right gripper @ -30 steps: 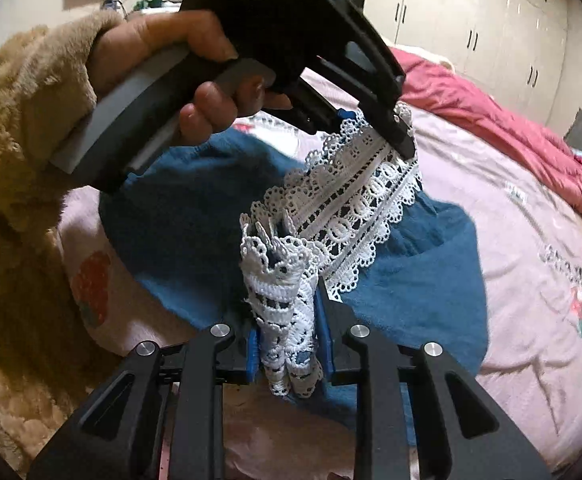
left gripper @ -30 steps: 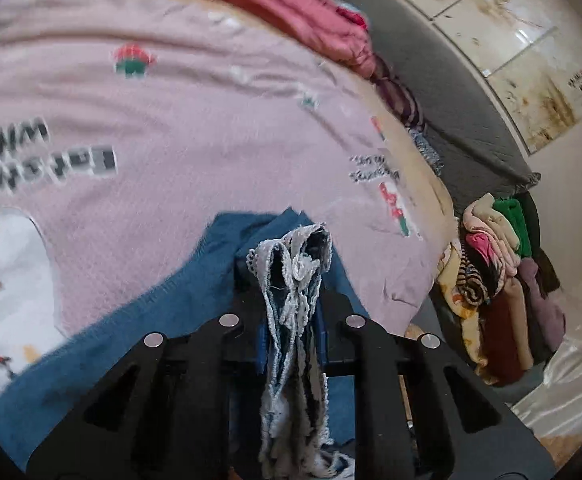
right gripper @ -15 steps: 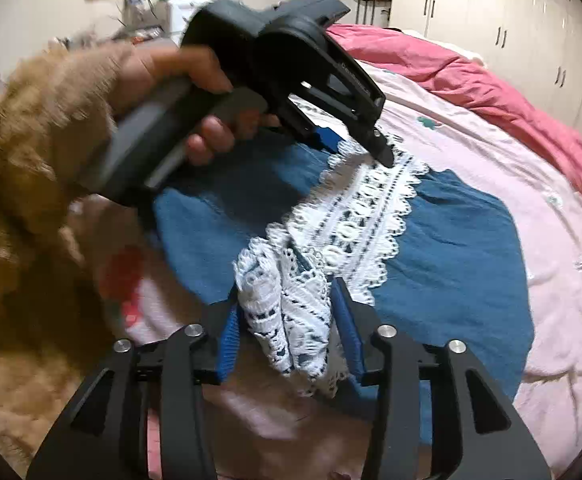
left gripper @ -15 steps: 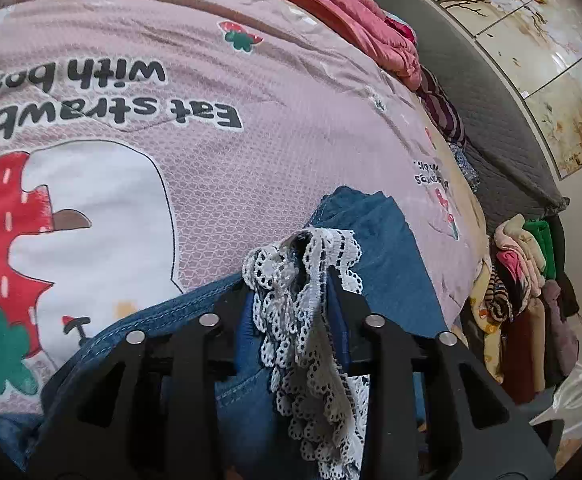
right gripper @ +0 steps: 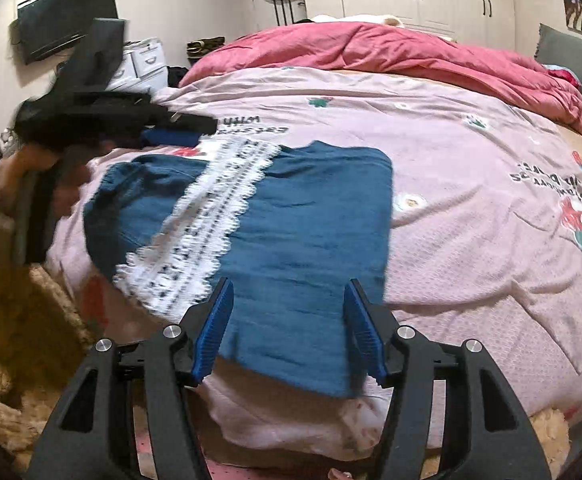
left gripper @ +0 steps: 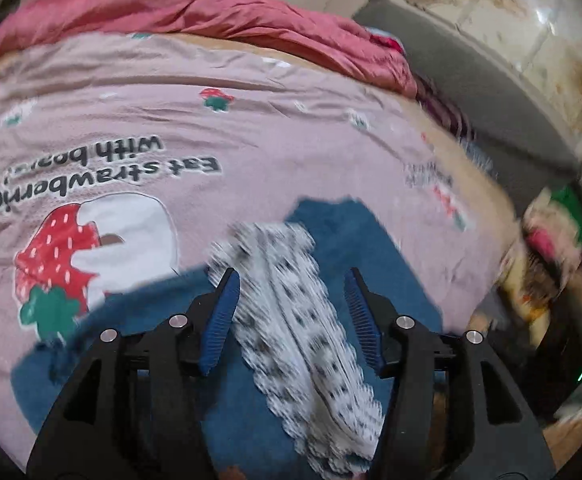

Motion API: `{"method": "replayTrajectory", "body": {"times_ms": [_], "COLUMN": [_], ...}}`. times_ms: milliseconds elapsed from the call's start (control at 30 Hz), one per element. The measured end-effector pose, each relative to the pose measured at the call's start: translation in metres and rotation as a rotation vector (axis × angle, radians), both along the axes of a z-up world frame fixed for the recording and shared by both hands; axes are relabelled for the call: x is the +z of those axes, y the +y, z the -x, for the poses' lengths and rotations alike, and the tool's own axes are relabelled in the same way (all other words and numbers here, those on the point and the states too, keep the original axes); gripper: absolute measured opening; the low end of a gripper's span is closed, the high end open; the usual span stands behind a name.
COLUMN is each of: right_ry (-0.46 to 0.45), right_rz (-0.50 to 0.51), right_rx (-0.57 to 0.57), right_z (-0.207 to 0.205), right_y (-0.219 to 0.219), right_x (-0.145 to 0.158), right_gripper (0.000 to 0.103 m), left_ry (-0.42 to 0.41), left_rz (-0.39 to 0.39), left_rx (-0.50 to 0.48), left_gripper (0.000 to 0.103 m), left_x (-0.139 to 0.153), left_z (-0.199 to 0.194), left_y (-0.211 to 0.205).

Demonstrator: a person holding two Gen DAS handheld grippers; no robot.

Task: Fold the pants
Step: 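Release the lace leg and open both tools above the pants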

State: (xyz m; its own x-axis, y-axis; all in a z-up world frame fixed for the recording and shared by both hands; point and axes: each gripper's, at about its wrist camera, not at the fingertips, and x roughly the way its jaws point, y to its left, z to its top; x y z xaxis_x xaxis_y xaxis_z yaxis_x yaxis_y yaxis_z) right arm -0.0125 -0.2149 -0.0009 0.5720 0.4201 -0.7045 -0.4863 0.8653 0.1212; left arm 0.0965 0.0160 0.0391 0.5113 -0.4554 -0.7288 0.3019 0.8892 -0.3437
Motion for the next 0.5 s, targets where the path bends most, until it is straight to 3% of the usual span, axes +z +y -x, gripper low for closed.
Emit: {"method": "replayTrajectory", "body": {"times_ms": [167, 267, 500], "right_ry": [0.054, 0.055, 0.041], "right_rz": [0.077, 0.066, 0.069], "right_rx": [-0.005, 0.000, 0.013], "right_z": [-0.012, -0.012, -0.010], "right_y": [0.000, -0.006, -0.003], "right_x": [-0.028, -0.040, -0.040], "right_gripper": [0.057, 0.057, 0.057], "left_ry": [0.031, 0.041, 0.030], "left_rz": [-0.018, -0.106, -0.108], "left_rx": [-0.100, -0.103, -0.082], "left_gripper": [0.046, 0.046, 0.046], "left_x": [-0.023, -0.042, -0.045], "left_z": [0.028, 0.034, 0.038], "left_y": [-0.037, -0.046, -0.044]}}
